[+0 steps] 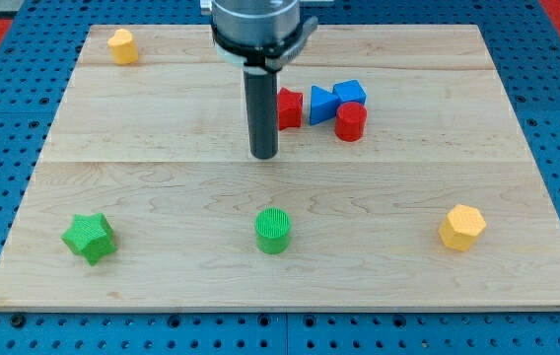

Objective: Move the yellow hexagon top right to the green star

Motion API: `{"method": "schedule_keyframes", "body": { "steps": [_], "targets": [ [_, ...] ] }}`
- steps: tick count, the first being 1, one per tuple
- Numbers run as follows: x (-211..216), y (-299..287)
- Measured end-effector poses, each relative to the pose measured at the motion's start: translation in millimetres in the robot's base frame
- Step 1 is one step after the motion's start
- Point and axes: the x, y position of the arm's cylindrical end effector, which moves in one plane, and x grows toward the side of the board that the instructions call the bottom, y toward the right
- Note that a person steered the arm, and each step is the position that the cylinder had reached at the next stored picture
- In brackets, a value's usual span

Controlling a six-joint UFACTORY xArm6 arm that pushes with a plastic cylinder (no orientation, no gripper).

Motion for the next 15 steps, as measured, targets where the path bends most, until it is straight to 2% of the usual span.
{"method": "schedule_keyframes", "body": {
  "steps": [1, 3, 4, 5, 7, 8, 10, 12, 14, 15],
  "targets": [
    [44, 38],
    [54, 231],
    [87, 282],
    [107, 194],
    [74, 33],
    [47, 22],
    [6, -124],
    [-8, -222],
    [112, -253],
    [130, -188]
  ]
}}
